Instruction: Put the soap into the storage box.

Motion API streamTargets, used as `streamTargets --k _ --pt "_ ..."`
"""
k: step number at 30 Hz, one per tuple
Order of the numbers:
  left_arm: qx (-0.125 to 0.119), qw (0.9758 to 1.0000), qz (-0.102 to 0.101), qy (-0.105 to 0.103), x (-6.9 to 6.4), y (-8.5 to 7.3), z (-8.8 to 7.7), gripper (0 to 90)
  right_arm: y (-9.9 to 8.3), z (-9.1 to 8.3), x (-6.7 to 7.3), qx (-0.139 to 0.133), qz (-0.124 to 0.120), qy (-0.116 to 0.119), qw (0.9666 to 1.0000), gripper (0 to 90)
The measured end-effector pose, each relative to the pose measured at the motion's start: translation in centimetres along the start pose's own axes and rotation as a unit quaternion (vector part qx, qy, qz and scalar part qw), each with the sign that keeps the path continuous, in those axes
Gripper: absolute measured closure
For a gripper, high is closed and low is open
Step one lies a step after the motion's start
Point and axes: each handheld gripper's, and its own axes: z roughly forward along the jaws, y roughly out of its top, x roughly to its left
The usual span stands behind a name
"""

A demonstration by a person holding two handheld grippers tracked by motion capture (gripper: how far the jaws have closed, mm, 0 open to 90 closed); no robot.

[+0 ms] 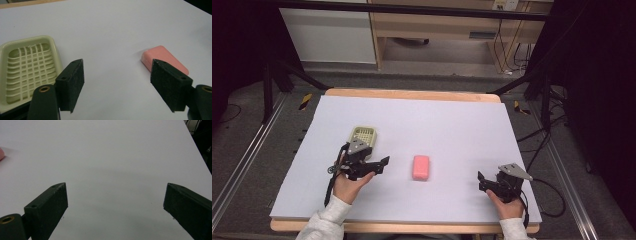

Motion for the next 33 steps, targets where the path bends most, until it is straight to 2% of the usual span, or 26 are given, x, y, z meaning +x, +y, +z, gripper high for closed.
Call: streamTargets --k 17,33 --pt "0.016 0.9995 0.022 -0.014 -3.2 1.7 2.4 25.6 0.0 0.1 0.0 0.001 -0.002 0.003 1.0000 5.7" --pt "0.045 0.9978 0.042 -0.025 -6.0 2.1 5.2 21.9 0.1 0.2 0.1 0.003 -0.003 0.005 1.0000 5.7"
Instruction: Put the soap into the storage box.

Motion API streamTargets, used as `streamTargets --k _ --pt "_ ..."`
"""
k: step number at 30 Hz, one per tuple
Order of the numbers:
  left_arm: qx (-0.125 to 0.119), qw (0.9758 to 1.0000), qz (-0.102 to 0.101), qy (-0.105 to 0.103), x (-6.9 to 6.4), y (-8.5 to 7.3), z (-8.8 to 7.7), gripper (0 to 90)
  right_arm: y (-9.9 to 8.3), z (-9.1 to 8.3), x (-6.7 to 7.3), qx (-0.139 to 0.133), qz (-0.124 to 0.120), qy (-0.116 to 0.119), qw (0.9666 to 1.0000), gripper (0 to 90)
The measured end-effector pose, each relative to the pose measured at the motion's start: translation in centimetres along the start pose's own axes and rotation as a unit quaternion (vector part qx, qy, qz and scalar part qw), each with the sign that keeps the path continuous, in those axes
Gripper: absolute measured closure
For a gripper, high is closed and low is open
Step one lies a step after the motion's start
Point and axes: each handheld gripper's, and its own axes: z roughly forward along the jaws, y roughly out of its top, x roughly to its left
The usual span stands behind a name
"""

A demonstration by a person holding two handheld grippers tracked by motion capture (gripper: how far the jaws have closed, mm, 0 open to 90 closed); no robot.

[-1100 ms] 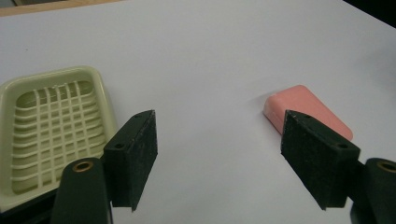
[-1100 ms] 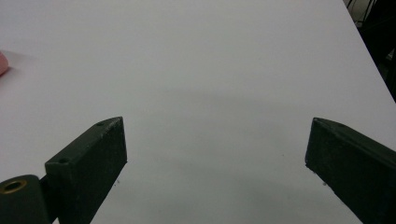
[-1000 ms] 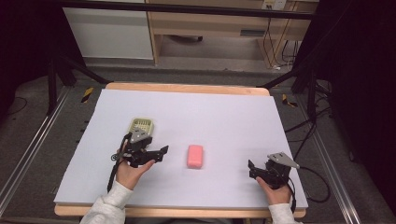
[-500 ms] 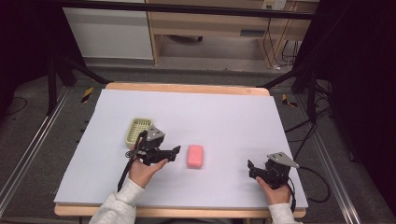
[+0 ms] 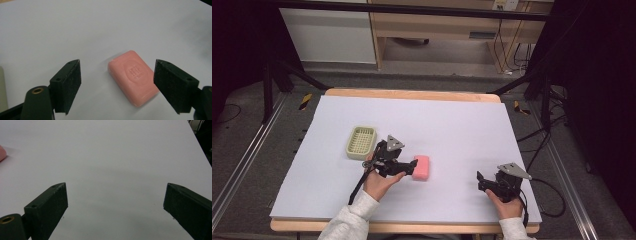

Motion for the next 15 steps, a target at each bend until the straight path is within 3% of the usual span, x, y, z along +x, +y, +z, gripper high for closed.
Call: streamTargets --k 15 --pt "0.023 0.9996 0.003 -0.014 -1.6 -0.1 2.9 19.3 0.0 0.1 0.1 0.002 0.001 0.003 1.0000 5.8"
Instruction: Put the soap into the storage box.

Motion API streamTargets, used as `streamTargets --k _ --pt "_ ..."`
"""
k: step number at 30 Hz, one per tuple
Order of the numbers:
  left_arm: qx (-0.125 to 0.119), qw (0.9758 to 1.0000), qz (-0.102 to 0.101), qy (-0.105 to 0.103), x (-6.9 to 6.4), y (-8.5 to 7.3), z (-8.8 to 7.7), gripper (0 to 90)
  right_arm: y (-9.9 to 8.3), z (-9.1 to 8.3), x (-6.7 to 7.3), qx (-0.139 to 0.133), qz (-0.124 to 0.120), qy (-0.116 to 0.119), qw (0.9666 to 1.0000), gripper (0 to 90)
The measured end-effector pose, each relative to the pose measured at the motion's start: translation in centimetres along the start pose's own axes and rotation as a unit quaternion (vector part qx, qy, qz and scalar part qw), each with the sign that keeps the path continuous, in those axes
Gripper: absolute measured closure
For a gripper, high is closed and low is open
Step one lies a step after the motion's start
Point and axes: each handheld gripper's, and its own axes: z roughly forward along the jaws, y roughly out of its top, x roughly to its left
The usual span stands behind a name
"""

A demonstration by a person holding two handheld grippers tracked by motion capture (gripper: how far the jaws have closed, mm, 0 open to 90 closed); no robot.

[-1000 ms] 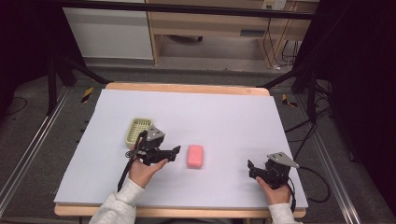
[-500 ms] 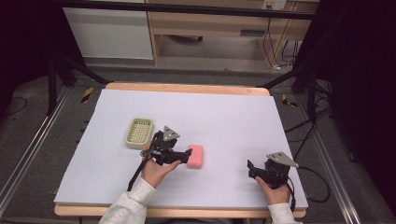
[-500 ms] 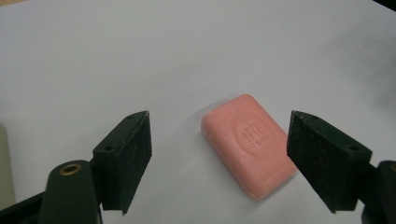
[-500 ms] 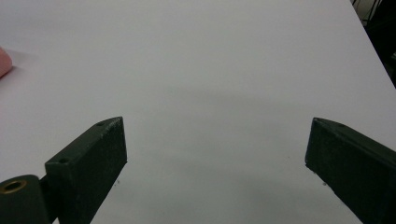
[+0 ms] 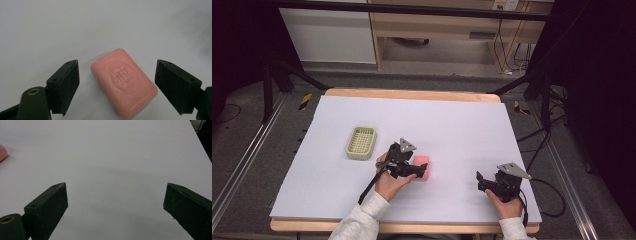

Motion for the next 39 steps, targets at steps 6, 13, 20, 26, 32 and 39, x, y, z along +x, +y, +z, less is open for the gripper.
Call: streamTargets --k 6,13,20,26,32,39 --pt "0.008 1.0000 0.000 0.001 -0.4 0.1 0.9 18.8 0.0 0.0 0.0 0.002 -0.001 0.002 1.0000 5.8" --pt "0.017 0.9998 0.000 -0.003 -0.6 0.0 1.7 18.7 0.0 0.0 0.1 0.003 0.000 0.003 1.0000 5.8" --pt "0.032 0.9995 0.000 0.000 -0.9 -0.2 2.8 18.0 0.0 0.1 0.1 0.003 -0.002 0.003 1.0000 5.8" --pt "0.042 0.9991 0.001 0.006 -1.0 -0.2 3.1 17.8 0.0 0.1 0.1 0.004 -0.004 0.003 1.0000 5.8" --pt "0.048 0.9988 -0.002 0.007 -0.9 -0.4 3.3 17.3 0.0 0.1 0.1 0.005 -0.005 0.004 1.0000 5.8" --pt "0.048 0.9988 -0.002 -0.008 -0.6 -0.6 2.8 28.1 0.0 0.1 0.1 0.006 -0.005 0.004 1.0000 5.8"
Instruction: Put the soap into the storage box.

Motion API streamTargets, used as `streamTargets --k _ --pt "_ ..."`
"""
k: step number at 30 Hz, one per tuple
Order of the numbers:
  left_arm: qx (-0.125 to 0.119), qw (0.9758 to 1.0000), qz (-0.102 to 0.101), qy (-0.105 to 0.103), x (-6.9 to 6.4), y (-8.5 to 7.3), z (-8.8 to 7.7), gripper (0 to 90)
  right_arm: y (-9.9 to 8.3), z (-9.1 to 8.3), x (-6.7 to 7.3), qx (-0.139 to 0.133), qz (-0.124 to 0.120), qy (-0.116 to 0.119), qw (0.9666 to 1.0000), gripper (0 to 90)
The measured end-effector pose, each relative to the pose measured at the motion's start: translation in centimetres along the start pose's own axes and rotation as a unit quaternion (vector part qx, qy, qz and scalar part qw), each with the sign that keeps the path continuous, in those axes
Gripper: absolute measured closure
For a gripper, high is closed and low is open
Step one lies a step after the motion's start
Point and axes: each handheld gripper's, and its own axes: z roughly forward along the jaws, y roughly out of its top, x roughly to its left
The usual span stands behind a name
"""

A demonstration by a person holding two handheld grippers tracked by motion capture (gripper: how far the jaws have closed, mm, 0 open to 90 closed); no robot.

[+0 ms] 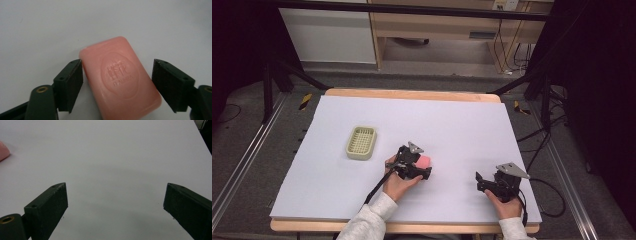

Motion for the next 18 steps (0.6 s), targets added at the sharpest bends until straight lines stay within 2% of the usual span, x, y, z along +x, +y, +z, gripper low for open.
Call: streamTargets --k 8,13,15,18 --pt "0.002 0.9999 -0.008 -0.013 0.42 -0.35 -0.42 34.6 0.00 0.02 0.02 0.000 -0.001 -0.001 1.0000 5.8" --pt "0.006 0.9999 0.002 -0.011 0.39 -0.16 -0.48 34.3 0.00 0.03 0.05 0.001 0.001 0.001 1.0000 5.8" --pt "0.013 0.9997 0.014 -0.013 0.44 0.21 -0.50 31.7 -0.01 0.04 0.05 0.001 0.001 0.000 1.0000 5.8" --pt "0.016 0.9997 0.017 -0.012 0.36 0.46 -0.47 31.2 0.01 0.06 0.06 0.002 0.001 0.001 1.0000 5.7"
